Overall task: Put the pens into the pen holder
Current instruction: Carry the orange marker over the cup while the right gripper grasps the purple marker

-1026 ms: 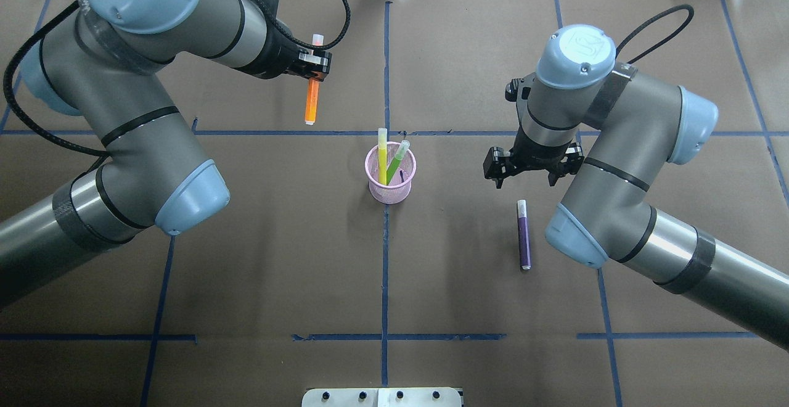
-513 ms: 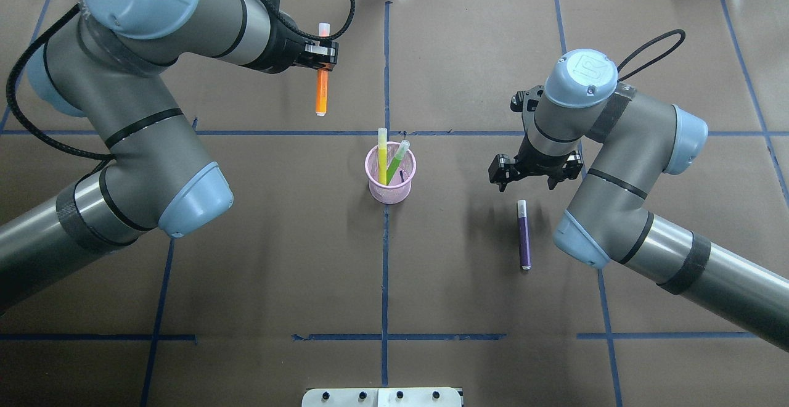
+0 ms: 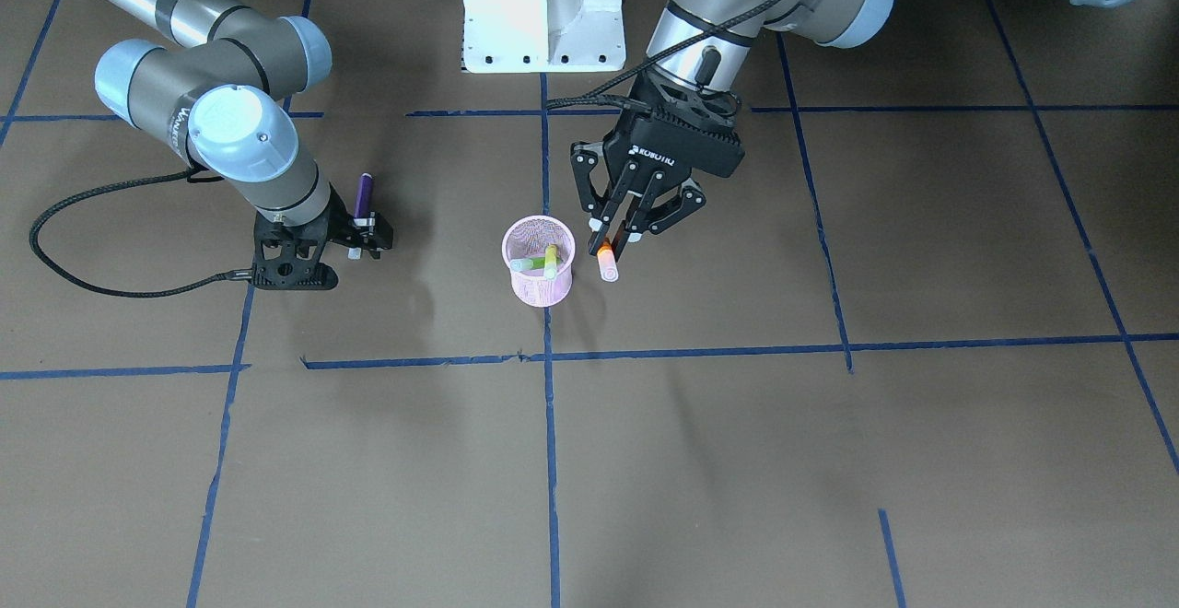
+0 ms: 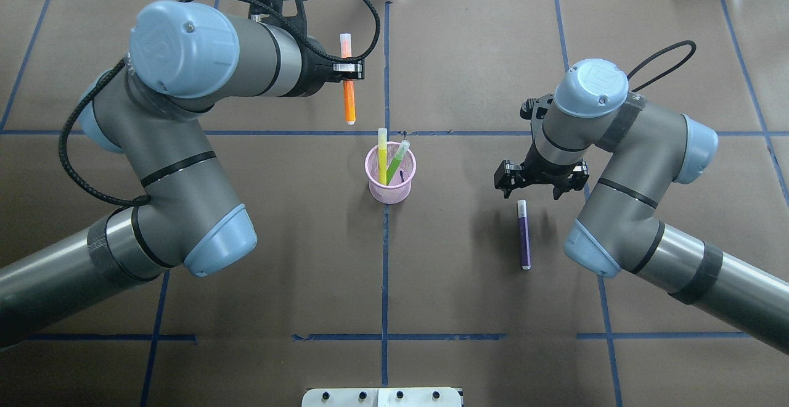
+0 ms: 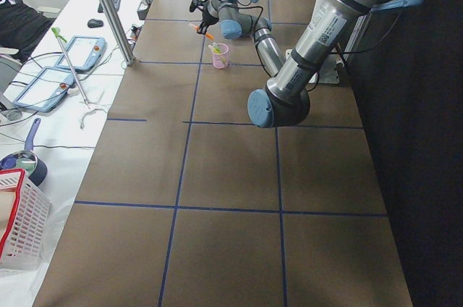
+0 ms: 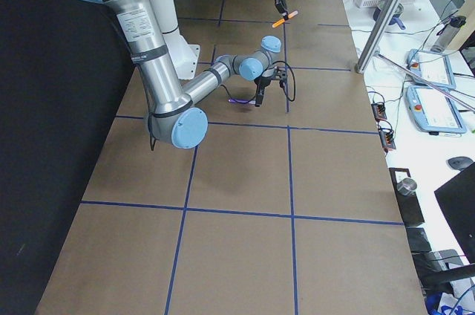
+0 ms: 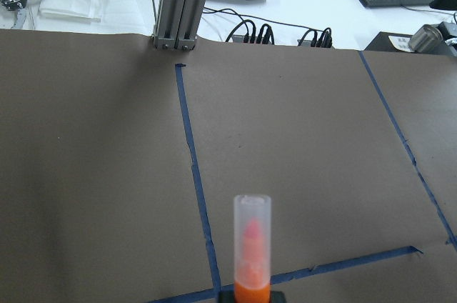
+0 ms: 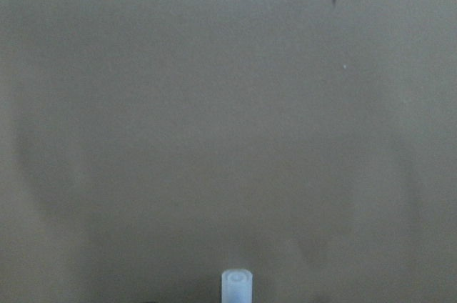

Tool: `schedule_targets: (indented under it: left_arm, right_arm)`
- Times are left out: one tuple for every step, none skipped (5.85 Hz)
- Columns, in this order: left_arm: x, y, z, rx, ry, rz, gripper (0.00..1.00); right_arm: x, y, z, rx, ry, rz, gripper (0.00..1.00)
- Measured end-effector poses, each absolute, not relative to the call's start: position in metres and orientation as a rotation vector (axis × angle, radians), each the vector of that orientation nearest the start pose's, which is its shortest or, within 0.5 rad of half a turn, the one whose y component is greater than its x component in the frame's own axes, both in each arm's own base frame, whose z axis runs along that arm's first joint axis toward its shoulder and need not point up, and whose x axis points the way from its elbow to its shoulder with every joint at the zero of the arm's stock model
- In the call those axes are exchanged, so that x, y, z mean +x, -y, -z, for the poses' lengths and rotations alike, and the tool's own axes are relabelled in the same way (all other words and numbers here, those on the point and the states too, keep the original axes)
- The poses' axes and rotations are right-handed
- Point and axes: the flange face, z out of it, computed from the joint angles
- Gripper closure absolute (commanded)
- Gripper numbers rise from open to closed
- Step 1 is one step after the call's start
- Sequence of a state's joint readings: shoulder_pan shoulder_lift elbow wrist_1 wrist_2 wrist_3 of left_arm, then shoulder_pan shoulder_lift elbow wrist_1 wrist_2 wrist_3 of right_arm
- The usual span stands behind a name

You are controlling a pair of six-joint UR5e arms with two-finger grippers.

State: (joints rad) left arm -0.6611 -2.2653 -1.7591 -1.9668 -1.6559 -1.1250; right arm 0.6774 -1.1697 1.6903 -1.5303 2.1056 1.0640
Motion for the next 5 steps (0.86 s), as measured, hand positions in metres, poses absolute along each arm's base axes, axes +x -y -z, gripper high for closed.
schedule_targets:
  left_arm:
    - [0.434, 0.494, -0.119, 0.616, -1.127, 0.140, 1.00]
    - [0.436, 0.497, -0.120, 0.628, -1.123, 0.150, 1.00]
    - [0.443, 0.499, -0.123, 0.643, -1.129, 0.154, 1.00]
    - [0.453, 0.497, -0.127, 0.656, -1.143, 0.151, 1.00]
    - [0.465, 0.491, -0.130, 0.670, -1.154, 0.149, 1.00]
  right_arm:
    - [-0.448, 0.443, -0.378, -0.140, 0.750, -0.019, 0.00]
    - [-0.456, 0.426, -0.382, -0.143, 0.769, -0.019, 0.00]
    - [-0.459, 0.416, -0.393, -0.136, 0.791, -0.013, 0.00]
    - [-0.461, 0.411, -0.398, -0.130, 0.805, -0.006, 0.00]
    - [-0.464, 0.410, -0.398, -0.122, 0.810, -0.002, 0.00]
